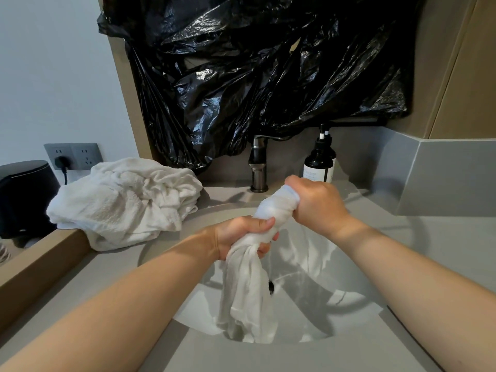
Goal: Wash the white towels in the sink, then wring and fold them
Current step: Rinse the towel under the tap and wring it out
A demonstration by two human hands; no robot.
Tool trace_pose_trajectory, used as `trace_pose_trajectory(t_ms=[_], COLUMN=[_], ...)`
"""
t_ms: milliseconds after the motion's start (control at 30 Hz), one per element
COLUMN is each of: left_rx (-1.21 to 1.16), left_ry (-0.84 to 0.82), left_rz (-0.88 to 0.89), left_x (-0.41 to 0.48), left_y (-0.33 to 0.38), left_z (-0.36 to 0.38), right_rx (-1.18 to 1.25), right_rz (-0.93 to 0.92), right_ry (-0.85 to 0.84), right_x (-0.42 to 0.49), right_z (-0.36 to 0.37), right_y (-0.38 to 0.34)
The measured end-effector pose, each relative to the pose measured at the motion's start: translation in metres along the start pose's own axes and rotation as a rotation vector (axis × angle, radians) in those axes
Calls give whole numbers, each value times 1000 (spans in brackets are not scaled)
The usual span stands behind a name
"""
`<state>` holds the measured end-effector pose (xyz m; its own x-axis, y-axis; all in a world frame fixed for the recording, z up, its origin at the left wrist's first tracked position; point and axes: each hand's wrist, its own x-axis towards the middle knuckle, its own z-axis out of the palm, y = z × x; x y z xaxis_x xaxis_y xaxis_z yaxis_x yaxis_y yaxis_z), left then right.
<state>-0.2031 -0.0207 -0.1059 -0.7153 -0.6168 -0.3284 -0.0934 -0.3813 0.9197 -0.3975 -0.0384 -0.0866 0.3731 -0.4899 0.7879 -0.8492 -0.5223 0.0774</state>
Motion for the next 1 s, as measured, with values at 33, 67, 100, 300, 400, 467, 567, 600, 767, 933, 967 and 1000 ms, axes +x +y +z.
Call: trace_pose_trajectory(t_ms=[33,67,100,300,400,467,567,600,767,933,967,1000], left_rx=[17,35,53,162,203,215,209,187,95,-1,-16,-28], left_ry=[7,25,52,200,251,283,274,265,125,-141,-180,-206], left_rz=[6,15,23,95,141,176,215,216,59,34,40,45], left_x=[0,1,0,2,4,5,8,8,6,4,4,4], left_y=[0,0,0,1,1,0,-1,0,3,2,1,-1], left_z=[0,0,1,2,0,-2,-1,0,4,10,9,7], right_rx=[-5,-12,-32,-29,-12,11,28,7,-86,-66,-78,-95], right_rz=[6,31,61,277,445,531,519,481,331,186,176,155], right_ry=[-9,-46,-100,-293,-336,-378,-356,-327,-306,-63,-56,-69], right_x=[0,0,0,1,8,11,10,11,13,12,14,15], right_z=[-1,-1,-1,-9,-10,-10,-10,-10,-12,-4,-3,-2], right_y=[-1,-1,-2,-5,-9,-10,-8,-7,-2,5,4,3])
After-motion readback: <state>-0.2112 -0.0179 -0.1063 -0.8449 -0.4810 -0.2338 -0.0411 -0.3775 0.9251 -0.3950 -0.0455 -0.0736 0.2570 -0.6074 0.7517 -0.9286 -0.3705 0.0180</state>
